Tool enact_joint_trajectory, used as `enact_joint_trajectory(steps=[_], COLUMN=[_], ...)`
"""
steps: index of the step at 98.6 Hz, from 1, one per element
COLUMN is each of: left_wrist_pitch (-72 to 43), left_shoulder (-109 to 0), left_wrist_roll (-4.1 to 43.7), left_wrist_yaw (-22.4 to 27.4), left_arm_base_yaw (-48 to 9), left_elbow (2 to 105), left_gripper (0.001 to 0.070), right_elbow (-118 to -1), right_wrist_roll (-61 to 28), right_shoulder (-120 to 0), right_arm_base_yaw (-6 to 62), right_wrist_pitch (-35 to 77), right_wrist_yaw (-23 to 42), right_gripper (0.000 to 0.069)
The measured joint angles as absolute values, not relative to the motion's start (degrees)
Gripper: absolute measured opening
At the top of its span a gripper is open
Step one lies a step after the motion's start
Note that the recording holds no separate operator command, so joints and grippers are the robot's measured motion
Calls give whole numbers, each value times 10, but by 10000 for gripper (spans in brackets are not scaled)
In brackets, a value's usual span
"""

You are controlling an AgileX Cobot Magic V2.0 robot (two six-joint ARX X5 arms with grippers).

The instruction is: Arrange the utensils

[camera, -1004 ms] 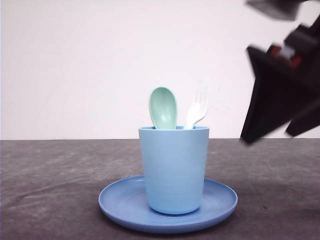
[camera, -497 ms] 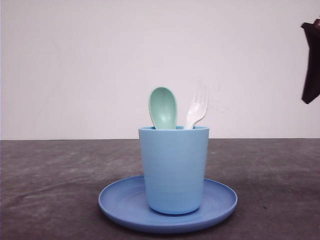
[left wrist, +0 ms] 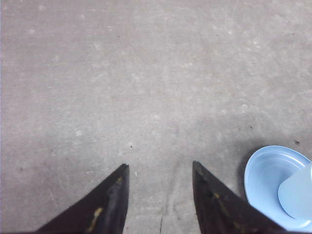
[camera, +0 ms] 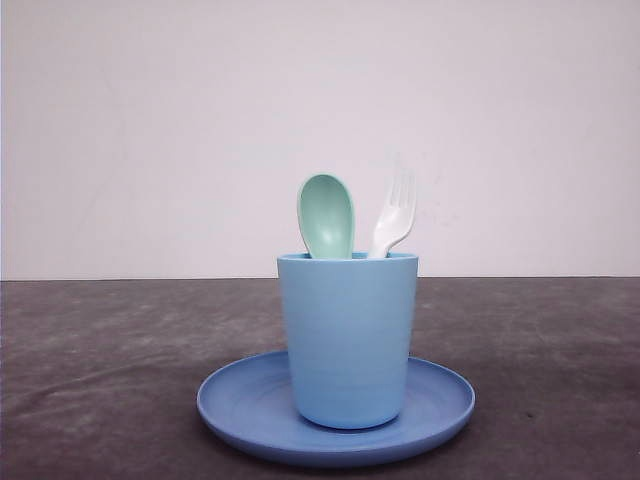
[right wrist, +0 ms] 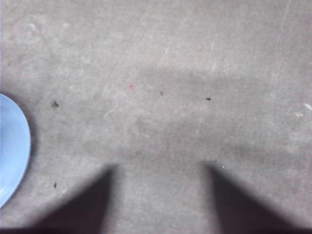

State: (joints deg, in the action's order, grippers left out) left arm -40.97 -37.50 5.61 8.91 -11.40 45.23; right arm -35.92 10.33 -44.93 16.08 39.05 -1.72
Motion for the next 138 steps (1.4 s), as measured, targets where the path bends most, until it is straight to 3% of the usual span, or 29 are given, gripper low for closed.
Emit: enact_joint_trajectory(steps=[3,8,20,31,41,51,69,92,138], left_wrist_pitch=[-410,-410,-410,-410,-414,-416,-422,-434,-456], left_shoulder=[-375,-375,-375,-375,-375,-375,-375,-375,-372], left_wrist_roll=[56,56,56,56,56,55,53,40,24], left_wrist_yaw=[89,89,89,89,89,89,86,33,29], left_arm_base_yaw=[-114,-114,-114,-114,-114,-114,-114,-114,-104], left_elbow=[452,452,452,452,452,452,452,452,452], left_gripper=[235,235,235,222,77,26,18,18,18], right_elbow=[-359,-359,-359,-359,-359,-359,-359,-359,-359], right_wrist_roll=[103,103,103,103,103,103,103,103,94], right_shoulder=[-449,-449,-449,-449,-449,-449,-449,-449,-449], right_arm_base_yaw=[161,161,161,161,161,161,161,161,123], right_wrist_pitch=[390,390,390,390,390,390,390,374,346], right_wrist_yaw=[-17,-17,-17,-17,-17,-17,-17,15,30], right_gripper=[154,84,34,25,24,24,24,24,24])
